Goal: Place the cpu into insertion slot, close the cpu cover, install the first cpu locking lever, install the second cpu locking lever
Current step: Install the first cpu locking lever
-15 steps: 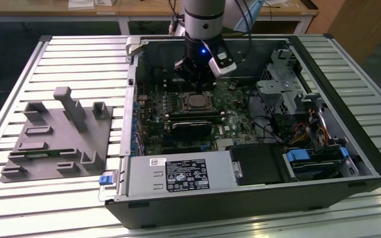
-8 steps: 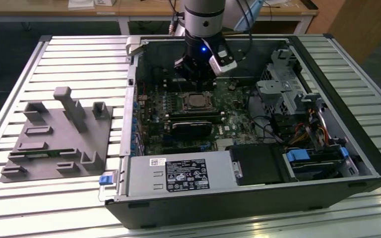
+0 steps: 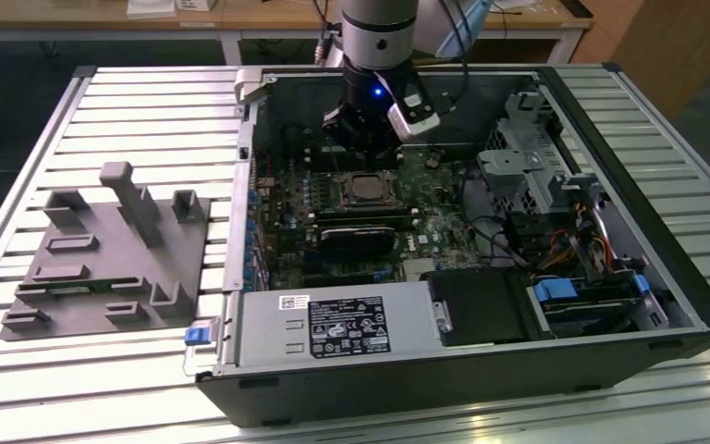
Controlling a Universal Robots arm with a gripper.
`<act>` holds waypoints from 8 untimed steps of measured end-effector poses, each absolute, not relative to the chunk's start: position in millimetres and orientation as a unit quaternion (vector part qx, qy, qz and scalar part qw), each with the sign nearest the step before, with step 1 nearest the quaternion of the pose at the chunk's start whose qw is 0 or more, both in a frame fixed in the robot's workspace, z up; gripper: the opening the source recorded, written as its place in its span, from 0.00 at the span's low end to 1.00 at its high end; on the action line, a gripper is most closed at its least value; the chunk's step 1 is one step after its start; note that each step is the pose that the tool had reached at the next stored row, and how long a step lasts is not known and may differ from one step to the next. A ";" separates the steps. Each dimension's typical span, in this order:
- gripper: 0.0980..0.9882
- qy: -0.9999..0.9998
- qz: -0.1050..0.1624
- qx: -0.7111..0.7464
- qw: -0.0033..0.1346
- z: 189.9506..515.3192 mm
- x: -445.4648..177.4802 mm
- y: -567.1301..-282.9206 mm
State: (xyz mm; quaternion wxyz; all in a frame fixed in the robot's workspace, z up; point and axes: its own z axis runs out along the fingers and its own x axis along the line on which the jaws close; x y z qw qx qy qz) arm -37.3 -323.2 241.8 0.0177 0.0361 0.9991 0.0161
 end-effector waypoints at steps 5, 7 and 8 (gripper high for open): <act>0.01 0.999 0.016 0.036 0.018 241.8 -42.2 -323.3; 0.01 0.999 0.016 0.036 0.018 241.8 -45.2 -323.3; 0.01 0.999 0.016 0.036 0.018 241.8 -47.0 -323.3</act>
